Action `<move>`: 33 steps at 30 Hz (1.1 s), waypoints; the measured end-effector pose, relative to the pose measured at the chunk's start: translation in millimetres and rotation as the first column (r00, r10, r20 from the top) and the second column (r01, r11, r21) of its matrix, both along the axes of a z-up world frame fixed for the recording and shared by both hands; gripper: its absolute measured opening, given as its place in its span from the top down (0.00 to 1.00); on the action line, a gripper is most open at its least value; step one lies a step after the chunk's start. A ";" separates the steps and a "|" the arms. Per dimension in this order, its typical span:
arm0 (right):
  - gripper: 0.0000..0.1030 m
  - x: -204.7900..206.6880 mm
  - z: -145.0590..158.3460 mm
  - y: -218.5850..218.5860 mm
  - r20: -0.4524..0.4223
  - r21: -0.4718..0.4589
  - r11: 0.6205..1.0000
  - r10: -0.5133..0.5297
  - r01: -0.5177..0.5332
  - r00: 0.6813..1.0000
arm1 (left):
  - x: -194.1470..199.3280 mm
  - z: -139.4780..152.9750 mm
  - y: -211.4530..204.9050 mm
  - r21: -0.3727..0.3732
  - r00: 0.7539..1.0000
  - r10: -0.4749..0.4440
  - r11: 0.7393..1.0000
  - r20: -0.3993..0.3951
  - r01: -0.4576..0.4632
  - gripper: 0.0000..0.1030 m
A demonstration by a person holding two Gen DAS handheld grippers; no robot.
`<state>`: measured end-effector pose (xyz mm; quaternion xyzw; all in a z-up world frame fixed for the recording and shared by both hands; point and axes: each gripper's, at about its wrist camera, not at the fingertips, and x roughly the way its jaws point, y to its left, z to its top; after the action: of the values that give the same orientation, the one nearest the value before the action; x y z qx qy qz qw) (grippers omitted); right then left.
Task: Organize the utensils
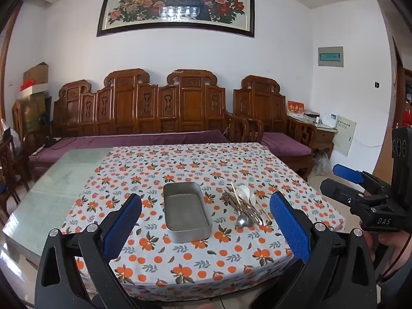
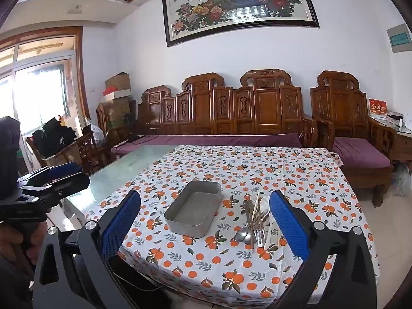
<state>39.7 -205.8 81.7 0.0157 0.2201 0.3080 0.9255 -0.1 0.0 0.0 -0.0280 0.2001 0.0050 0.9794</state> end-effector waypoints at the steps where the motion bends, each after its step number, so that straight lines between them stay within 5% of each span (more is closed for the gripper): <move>1: 0.02 0.3 0.0 -0.3 0.000 0.000 1.000 0.000 0.000 1.000 | 0.4 -0.1 -0.3 0.007 1.000 0.003 1.000 -0.006 -0.003 0.06; 33: 0.02 -0.6 -1.0 -0.9 0.007 -0.003 1.000 0.002 -0.002 1.000 | -0.7 5.7 0.0 0.007 1.000 0.000 1.000 0.010 0.000 0.06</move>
<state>39.1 -206.8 80.6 0.0130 0.2172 0.3087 0.9259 -0.7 0.0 5.7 -0.0248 0.1951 0.0058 0.9805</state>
